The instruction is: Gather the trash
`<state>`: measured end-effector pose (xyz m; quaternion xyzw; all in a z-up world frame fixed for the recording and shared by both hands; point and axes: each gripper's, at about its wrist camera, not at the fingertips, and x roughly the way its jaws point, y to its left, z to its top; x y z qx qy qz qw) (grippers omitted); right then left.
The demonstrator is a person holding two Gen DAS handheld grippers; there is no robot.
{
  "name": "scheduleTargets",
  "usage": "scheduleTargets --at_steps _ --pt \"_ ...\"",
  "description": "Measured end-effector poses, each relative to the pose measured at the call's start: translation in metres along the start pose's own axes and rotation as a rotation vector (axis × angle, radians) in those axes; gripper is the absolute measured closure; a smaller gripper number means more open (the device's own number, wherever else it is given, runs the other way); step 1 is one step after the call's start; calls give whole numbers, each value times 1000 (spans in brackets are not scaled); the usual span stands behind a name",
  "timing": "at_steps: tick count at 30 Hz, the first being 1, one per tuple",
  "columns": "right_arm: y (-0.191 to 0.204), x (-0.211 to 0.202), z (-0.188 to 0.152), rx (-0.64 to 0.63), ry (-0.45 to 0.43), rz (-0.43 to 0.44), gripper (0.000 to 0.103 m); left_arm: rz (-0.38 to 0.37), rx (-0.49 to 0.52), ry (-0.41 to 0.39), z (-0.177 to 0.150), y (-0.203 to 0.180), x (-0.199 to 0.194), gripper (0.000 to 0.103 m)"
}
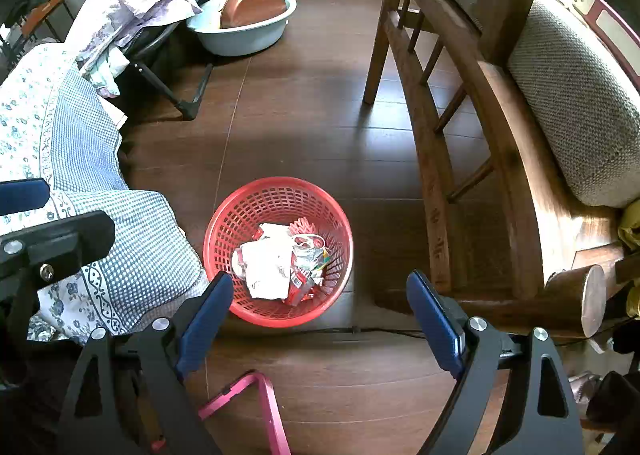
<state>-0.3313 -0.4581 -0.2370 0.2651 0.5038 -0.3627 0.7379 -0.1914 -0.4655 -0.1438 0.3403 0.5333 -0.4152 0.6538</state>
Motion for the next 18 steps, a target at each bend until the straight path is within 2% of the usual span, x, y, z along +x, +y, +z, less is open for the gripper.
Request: scheduleTargets --at_steps 18 --pt "4 2 -2 -2 3 -1 16 5 -12 6 1 3 2 20"
